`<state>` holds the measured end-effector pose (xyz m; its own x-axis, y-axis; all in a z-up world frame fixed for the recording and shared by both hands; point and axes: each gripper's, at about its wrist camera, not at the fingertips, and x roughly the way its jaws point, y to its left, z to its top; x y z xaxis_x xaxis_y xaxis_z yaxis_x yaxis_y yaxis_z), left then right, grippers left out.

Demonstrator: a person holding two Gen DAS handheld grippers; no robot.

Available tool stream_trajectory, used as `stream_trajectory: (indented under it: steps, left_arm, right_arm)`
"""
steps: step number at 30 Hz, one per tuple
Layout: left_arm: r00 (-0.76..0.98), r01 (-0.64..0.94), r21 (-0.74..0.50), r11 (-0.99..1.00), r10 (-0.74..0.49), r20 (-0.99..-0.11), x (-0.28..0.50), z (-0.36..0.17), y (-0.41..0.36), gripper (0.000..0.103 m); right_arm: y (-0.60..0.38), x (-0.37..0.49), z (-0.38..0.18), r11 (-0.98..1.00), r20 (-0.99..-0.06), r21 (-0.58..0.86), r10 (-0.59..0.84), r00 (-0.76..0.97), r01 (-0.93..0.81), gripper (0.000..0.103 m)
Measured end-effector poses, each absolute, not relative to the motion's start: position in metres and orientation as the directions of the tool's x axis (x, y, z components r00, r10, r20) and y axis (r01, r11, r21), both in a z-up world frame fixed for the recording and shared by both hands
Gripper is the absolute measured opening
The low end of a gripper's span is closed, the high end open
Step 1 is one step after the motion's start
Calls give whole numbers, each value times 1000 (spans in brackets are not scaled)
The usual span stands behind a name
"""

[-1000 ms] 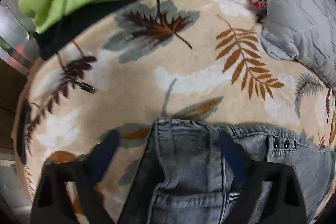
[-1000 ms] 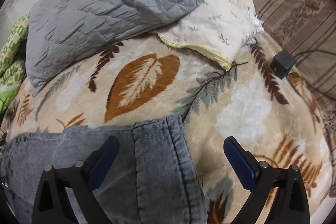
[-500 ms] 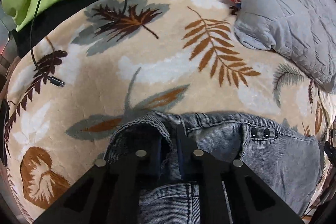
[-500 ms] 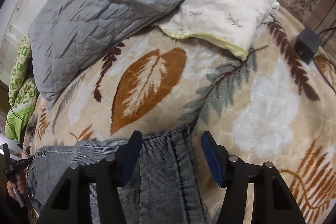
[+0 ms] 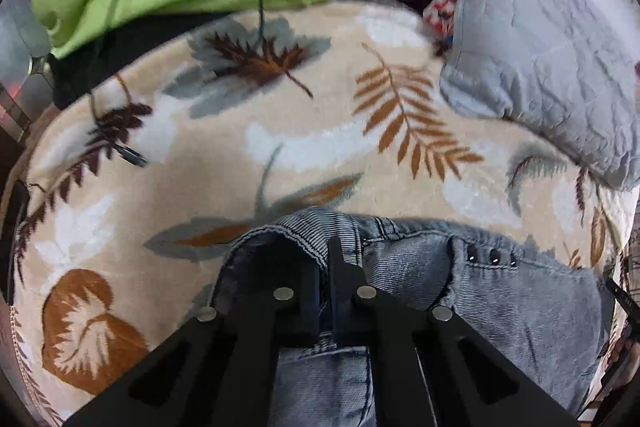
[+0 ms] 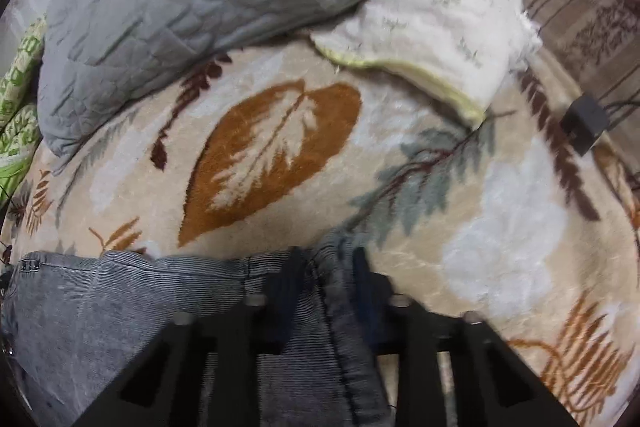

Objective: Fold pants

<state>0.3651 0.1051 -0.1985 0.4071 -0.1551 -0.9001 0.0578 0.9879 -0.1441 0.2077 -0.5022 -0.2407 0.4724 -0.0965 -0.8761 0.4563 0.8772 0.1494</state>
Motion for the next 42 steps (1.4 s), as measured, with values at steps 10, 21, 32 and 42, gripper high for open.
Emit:
stream_trajectory:
  steps: [10,21,32,42]
  left_arm:
    - [549,112,-252,961,-271,-791,314,-117,129,3]
    - [615,126,-326,937,-332,-716,197,-80,180,3]
    - [493,30,-320,947,-292,-820,100,-165,224,3]
    - [449,-31,-315,949,-269,-852,80,-193,239,9]
  right_arm:
    - [-494,163,-175,862,-761,261,-93,643,435,15]
    - [-481,68,-134,836,-667,379,-49,743,396,15]
    - [-452,-56,-181,839,-728,401,48,684,368,15]
    - [-446,-103,-261,829,-860,399,189,475,393,18]
